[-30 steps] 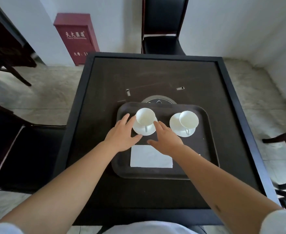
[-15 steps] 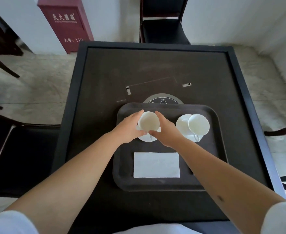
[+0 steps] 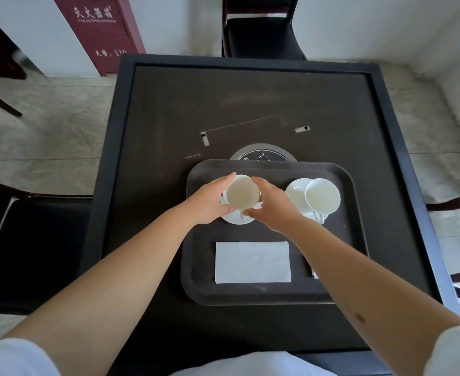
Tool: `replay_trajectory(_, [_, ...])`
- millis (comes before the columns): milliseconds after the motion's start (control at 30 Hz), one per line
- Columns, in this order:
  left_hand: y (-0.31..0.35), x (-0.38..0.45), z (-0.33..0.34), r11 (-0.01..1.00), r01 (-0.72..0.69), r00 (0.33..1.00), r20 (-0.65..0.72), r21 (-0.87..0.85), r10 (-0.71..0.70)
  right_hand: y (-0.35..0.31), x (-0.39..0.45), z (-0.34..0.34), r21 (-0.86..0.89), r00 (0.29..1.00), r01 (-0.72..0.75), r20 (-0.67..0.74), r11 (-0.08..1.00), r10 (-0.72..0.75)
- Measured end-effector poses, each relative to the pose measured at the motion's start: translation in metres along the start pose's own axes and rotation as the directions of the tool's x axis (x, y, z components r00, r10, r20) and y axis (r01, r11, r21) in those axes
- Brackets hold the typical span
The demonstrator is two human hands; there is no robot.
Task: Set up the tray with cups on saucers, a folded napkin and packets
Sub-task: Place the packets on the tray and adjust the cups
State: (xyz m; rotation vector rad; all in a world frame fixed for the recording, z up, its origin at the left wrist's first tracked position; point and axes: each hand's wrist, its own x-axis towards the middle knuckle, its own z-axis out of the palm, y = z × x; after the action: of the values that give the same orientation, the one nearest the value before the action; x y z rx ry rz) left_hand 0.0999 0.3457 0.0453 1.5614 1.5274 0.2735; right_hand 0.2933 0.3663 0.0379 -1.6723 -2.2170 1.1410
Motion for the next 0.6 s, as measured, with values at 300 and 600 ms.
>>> replay_trajectory(300, [0.001, -0.004, 0.002, 0.998, 0.021, 1.000, 0.010, -0.061, -0.021, 0.000, 0.000, 0.001, -0.022, 1.000, -0.004, -0.006, 1.000, 0.004])
replay_trajectory(600, [0.005, 0.001, 0.007, 0.987, 0.091, 0.994, 0.071, -0.134, -0.082, -0.010, 0.013, -0.007, -0.310, 0.992, 0.078, 0.119, 0.948, -0.043])
